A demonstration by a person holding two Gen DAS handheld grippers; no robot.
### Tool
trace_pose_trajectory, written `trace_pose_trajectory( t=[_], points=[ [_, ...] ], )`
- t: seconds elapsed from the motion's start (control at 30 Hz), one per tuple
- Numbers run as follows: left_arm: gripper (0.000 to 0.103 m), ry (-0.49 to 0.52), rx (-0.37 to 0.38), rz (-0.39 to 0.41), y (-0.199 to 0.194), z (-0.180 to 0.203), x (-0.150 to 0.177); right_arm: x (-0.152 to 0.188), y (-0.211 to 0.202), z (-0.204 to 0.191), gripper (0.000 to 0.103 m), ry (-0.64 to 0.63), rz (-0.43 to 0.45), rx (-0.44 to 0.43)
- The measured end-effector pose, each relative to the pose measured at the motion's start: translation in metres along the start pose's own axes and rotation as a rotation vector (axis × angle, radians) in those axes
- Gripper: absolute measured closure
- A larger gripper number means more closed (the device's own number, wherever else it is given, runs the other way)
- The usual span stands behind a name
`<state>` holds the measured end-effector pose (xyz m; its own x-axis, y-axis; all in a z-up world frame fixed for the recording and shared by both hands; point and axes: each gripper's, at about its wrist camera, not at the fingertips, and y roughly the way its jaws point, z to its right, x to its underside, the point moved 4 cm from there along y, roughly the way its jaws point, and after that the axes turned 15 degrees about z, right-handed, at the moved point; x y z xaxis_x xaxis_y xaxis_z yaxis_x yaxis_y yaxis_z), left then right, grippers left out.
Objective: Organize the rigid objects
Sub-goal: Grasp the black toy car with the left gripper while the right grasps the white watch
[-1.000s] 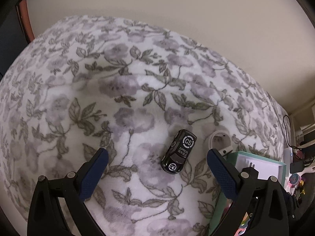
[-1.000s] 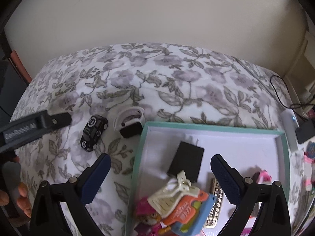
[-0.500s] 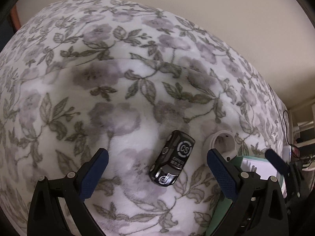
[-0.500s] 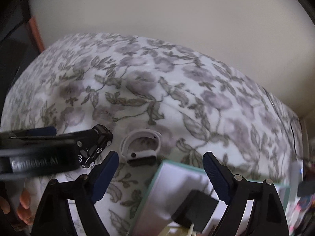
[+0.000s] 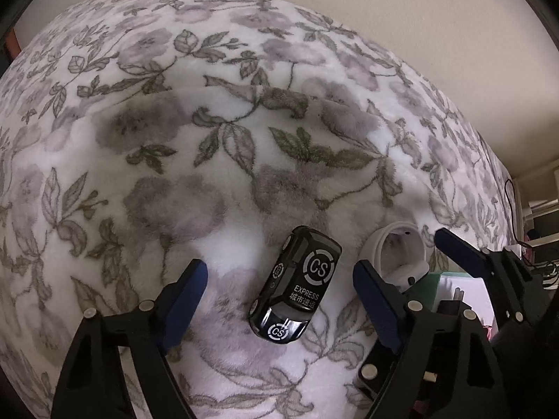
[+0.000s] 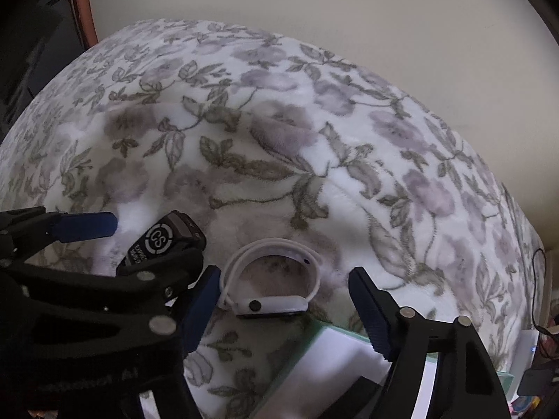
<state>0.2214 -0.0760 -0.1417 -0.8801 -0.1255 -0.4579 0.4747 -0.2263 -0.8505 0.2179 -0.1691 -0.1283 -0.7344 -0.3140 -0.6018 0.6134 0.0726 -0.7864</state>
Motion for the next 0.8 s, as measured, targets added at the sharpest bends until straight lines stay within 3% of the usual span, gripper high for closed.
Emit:
trace_pose_trajectory(
  t=[0.1, 0.23, 0.4, 0.8],
  points=[
    [0.028, 0.007, 0.007, 0.002, 0.001, 0.002, -0.001, 0.001, 0.002, -0.002, 0.043, 0.014, 0.001, -0.033],
    [0.036, 0.013, 0.012, 0.007, 0.001, 0.004, 0.0, 0.001, 0.001, -0.003, 0.044, 0.027, 0.01, -0.028],
    [0.059, 0.013, 0.056, 0.006, -0.001, 0.008, 0.001, 0.001, -0.005, 0.001, 0.044, 0.033, 0.024, 0.003],
    [0.066, -0.028, 0.115, 0.027, -0.014, 0.001, -0.001, -0.006, -0.036, 0.004, 0.044, 0.053, 0.095, 0.011]
  ],
)
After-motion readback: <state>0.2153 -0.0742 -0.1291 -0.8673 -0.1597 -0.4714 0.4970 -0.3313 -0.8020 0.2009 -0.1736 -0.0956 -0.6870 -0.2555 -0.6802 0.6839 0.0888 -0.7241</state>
